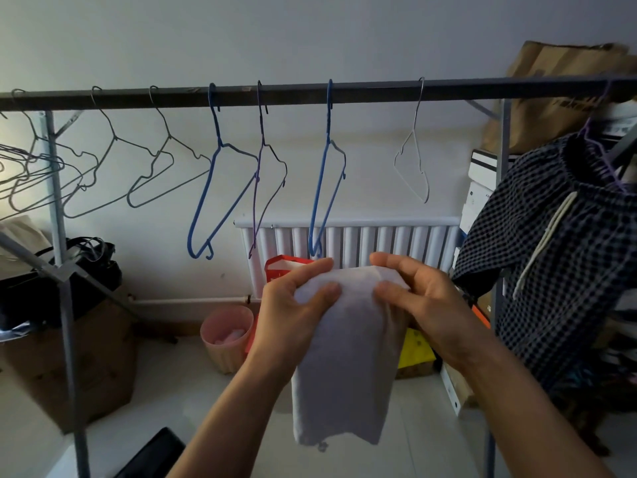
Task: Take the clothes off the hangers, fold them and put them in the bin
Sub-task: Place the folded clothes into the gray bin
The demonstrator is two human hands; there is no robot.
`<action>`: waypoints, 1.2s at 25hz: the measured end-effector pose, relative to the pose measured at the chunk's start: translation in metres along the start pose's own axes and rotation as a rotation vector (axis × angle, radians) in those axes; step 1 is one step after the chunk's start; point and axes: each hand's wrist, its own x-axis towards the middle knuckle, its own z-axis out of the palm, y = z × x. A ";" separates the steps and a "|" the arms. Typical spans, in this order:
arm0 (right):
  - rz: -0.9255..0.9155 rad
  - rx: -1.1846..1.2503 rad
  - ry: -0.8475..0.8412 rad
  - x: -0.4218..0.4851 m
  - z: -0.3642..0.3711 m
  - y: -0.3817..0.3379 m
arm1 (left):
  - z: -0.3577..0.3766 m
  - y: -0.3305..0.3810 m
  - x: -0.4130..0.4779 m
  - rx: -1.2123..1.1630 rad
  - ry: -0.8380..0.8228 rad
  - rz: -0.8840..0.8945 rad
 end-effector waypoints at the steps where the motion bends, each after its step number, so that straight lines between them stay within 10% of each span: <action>1: -0.010 -0.074 -0.025 -0.001 0.000 0.001 | -0.003 0.001 0.000 0.015 -0.018 -0.015; 10: -0.185 -0.418 0.056 -0.001 0.004 -0.009 | -0.041 0.025 0.009 0.594 -0.194 0.164; 19: -0.084 -0.005 0.147 0.010 0.024 -0.016 | -0.027 0.011 0.001 -0.395 -0.189 -0.295; 24: -0.005 0.069 0.217 0.017 0.018 -0.015 | -0.019 -0.013 -0.018 -0.275 -0.281 -0.368; 30: 0.302 0.484 -0.139 -0.002 0.015 0.015 | -0.019 -0.011 -0.016 -0.196 -0.161 -0.252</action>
